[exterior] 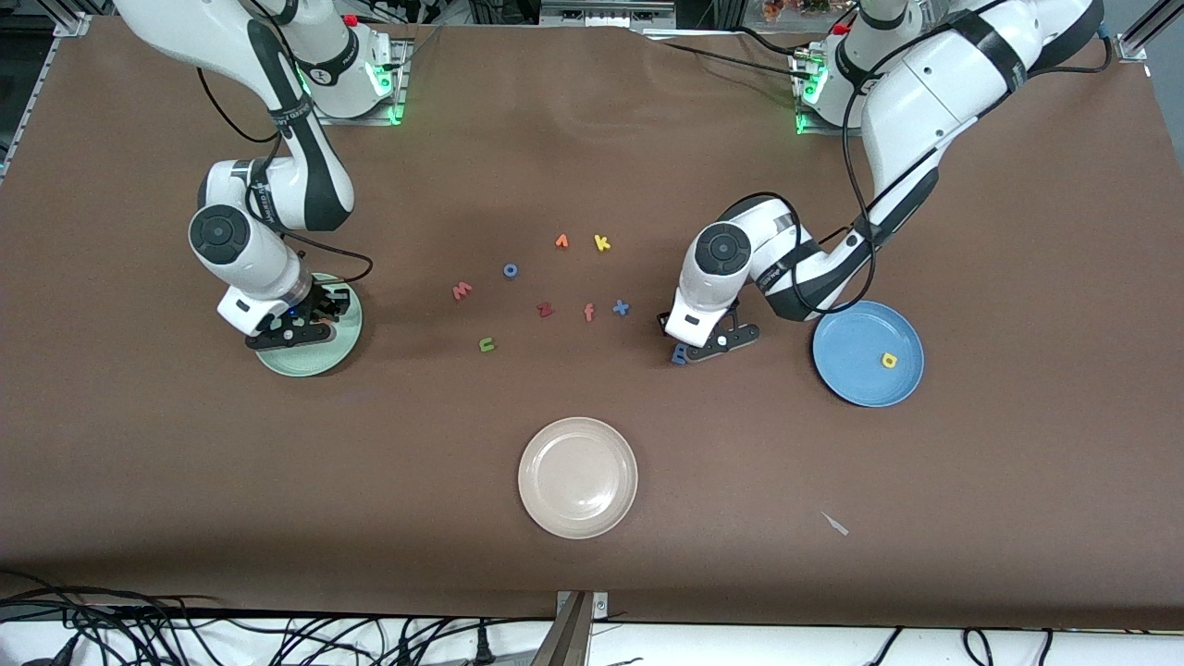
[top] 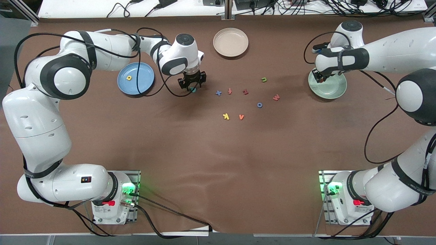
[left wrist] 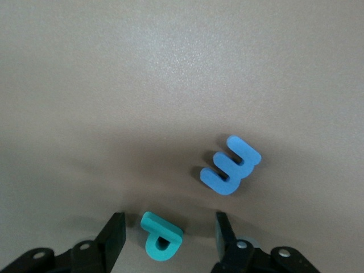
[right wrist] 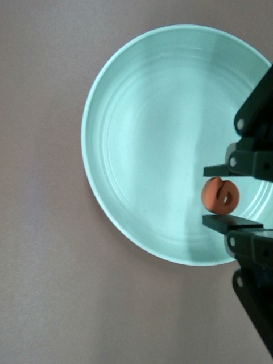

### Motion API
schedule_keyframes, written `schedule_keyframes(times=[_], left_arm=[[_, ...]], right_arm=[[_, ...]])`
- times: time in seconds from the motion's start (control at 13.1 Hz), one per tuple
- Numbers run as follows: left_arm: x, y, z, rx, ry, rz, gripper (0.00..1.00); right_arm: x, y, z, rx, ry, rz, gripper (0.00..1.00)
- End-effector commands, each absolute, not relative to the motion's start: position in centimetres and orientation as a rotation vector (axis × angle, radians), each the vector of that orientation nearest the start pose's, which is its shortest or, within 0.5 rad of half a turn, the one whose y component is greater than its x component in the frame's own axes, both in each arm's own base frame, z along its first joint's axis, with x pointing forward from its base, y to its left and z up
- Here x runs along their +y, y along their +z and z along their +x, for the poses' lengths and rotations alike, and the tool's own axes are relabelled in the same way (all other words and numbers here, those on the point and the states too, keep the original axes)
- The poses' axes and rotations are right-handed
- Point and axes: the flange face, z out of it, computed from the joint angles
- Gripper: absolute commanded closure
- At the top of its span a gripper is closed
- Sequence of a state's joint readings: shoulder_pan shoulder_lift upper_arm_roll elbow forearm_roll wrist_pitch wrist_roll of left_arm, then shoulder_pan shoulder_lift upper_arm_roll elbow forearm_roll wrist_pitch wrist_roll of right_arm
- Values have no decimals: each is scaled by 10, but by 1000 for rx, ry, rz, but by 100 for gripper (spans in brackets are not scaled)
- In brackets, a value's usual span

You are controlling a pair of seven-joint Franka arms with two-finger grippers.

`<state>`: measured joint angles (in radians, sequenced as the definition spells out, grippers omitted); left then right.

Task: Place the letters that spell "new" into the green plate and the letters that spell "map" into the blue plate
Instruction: 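Place the orange letter on the green plate while the left gripper reaches cyan, then carry the cyan letter to the blue plate while the right gripper reaches green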

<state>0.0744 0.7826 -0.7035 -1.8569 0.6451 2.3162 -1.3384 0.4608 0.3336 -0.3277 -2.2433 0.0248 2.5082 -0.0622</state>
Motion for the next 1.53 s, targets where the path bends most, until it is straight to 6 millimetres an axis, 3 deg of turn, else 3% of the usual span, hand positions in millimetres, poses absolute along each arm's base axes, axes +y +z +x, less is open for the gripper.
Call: schedule_keyframes(times=[0.0, 0.15, 0.23, 0.31, 0.46, 0.77, 1.0, 1.3, 1.45], left_arm=[[-343, 167, 526, -601, 92, -3046, 42], [-343, 166, 525, -598, 94, -3046, 56], [-344, 167, 525, -598, 93, -3045, 66], [-343, 167, 526, -603, 94, -3043, 75], [-342, 168, 527, -617, 91, -3038, 87], [-340, 170, 529, -624, 85, -3038, 99], [-337, 180, 535, -630, 59, -3041, 100], [-313, 244, 555, -610, -22, -2969, 100], [-281, 284, 574, -597, 60, -2970, 100]], right_arm=[[70, 231, 540, -326, 55, -3201, 0], [91, 253, 557, -198, 117, -3177, 0], [111, 264, 566, -133, 142, -3154, 0], [128, 265, 577, -59, 145, -3141, 0], [161, 259, 580, 20, 141, -3133, 0], [240, 242, 581, 82, 141, -3102, 0], [270, 225, 582, 57, 113, -3087, 0], [306, 210, 580, -22, 79, -3082, 0], [324, 202, 571, -84, 84, -3095, 0]])
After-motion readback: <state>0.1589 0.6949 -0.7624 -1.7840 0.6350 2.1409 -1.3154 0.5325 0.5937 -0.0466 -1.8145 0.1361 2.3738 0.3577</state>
